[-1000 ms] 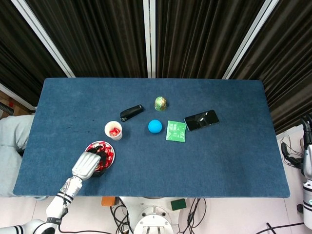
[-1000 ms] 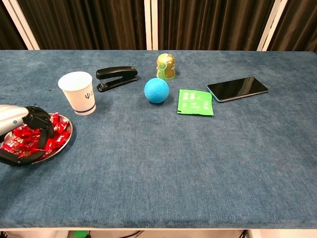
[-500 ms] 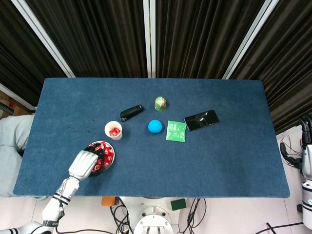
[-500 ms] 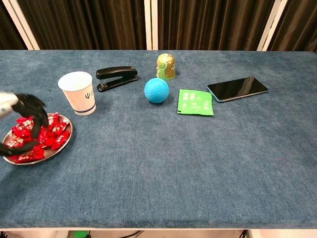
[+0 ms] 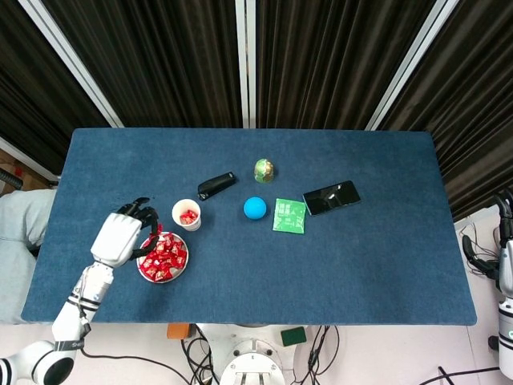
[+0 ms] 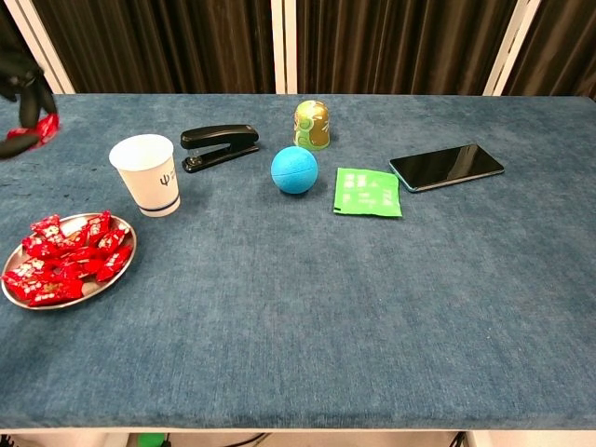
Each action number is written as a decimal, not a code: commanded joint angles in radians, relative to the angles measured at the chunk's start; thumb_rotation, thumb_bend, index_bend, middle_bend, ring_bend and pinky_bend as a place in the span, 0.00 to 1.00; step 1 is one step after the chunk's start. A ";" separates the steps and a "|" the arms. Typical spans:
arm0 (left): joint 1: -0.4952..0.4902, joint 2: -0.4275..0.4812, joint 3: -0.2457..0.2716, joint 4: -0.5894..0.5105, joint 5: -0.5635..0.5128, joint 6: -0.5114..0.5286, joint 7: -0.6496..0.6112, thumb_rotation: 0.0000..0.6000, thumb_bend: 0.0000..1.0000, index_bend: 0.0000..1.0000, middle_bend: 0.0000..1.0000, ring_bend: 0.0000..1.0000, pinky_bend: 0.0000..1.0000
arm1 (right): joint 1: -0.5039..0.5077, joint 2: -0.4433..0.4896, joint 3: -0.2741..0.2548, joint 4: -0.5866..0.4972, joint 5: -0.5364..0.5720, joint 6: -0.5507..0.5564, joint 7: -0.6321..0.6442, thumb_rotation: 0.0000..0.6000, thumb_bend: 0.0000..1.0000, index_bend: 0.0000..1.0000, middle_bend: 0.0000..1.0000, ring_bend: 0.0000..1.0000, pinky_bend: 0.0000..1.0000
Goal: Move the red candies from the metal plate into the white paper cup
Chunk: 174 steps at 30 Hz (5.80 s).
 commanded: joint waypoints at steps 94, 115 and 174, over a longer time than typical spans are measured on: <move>0.088 -0.255 0.164 0.533 0.088 0.022 -0.180 1.00 0.31 0.44 0.24 0.12 0.28 | 0.012 0.012 -0.005 -0.053 -0.011 -0.015 -0.068 1.00 0.34 0.00 0.00 0.00 0.00; 0.080 -0.273 0.151 0.550 0.088 0.010 -0.185 1.00 0.34 0.55 0.26 0.12 0.29 | 0.015 0.004 -0.005 -0.034 -0.001 -0.027 -0.059 1.00 0.34 0.00 0.00 0.00 0.00; -0.196 -0.220 -0.032 0.428 -0.005 -0.159 -0.292 1.00 0.35 0.56 0.28 0.12 0.29 | 0.016 0.000 -0.004 -0.008 0.007 -0.035 -0.028 1.00 0.34 0.00 0.00 0.00 0.00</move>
